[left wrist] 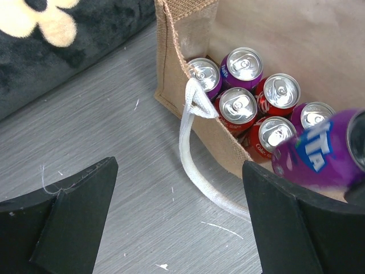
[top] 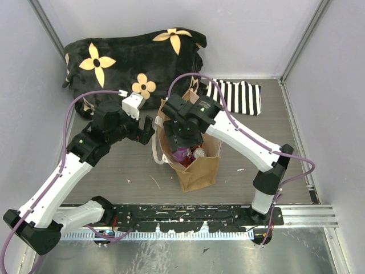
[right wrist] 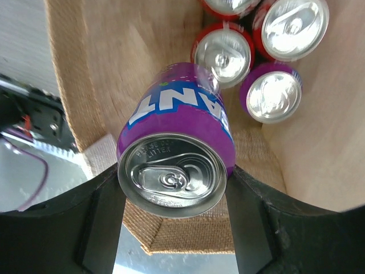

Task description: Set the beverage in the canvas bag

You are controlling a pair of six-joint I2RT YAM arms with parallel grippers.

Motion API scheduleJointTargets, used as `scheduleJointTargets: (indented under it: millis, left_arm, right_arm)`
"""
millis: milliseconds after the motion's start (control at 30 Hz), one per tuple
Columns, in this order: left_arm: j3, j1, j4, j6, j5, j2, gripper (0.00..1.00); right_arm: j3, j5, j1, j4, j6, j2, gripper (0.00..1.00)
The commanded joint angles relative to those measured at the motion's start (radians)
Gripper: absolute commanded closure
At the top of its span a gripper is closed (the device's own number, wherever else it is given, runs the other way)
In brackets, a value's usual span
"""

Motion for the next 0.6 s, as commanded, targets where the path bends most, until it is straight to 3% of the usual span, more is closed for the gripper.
scheduleJointTargets:
  millis: [0, 233, 567]
  left_arm:
    - [0.014, 0.005, 0.010, 0.011, 0.012, 0.007, 0.02]
    - [0.002, 0.004, 0.029, 0.019, 0.017, 0.013, 0.02]
    - [-0.003, 0.004, 0.033, 0.044, 0.036, 0.026, 0.02]
  right_arm:
    - [0.006, 0.005, 0.048, -0.055, 0.045, -0.040, 0.99]
    - [-0.096, -0.075, 0.127, -0.058, 0.103, -0.071, 0.99]
    - [-0.204, -0.044, 0.160, -0.058, 0.160, -0.112, 0.99]
